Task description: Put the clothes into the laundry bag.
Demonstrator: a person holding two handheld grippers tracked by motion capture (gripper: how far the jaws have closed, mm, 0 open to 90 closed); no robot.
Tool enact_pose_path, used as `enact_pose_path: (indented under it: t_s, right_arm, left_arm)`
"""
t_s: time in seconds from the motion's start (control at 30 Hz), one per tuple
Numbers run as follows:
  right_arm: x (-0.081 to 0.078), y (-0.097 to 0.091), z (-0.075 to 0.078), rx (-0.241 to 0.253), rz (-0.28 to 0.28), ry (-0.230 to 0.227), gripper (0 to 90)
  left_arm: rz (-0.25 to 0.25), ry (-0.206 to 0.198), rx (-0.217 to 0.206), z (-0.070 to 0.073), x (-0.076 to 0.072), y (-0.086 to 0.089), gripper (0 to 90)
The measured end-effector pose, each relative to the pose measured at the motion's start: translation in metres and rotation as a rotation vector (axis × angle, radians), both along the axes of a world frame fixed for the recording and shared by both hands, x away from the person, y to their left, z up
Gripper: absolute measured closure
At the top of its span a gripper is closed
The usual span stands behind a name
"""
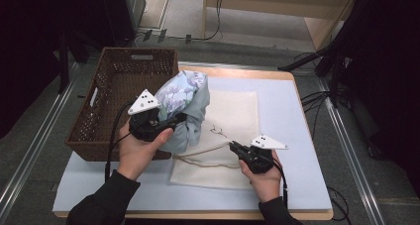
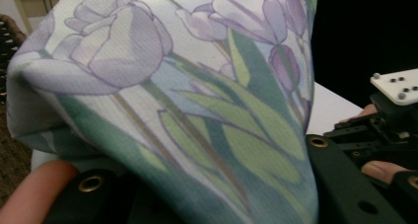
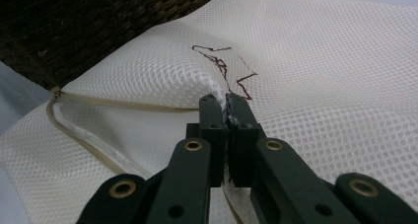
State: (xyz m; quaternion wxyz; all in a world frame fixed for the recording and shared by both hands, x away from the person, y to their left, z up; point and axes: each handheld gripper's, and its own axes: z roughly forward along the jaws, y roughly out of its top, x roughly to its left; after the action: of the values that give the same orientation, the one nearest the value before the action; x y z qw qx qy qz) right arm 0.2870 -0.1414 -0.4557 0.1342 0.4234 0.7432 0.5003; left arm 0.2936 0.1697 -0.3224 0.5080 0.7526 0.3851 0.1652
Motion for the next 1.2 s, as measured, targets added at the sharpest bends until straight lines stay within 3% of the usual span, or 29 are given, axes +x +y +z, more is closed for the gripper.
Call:
enact_pose_path:
  t_s: [0.27,0.4,0.57,0.8,1.2]
  right_arm:
    - [0.000,0.000,0.000,-0.001,-0.001,0.001,88.1]
    - [0.000,0.000,0.000,0.007,-0.003,0.005,88.1]
    - [0.001,0.000,0.000,0.009,-0.005,0.005,88.0]
    - [0.001,0.000,0.000,0.003,-0.004,0.003,88.1]
    - [0.002,-0.001,-0.002,0.006,-0.009,0.009,88.0]
  left_arm:
    - [-0.026,0.015,-0.021,-0.015,-0.018,-0.006,69.3]
    - [-0.044,0.024,-0.056,-0.023,-0.034,-0.004,69.3]
    - [-0.059,0.024,-0.043,-0.036,-0.050,-0.004,69.2]
    - [-0.078,0.047,-0.058,-0.058,-0.073,-0.005,69.2]
    - [-0.162,0.079,-0.041,-0.088,-0.108,-0.024,69.0]
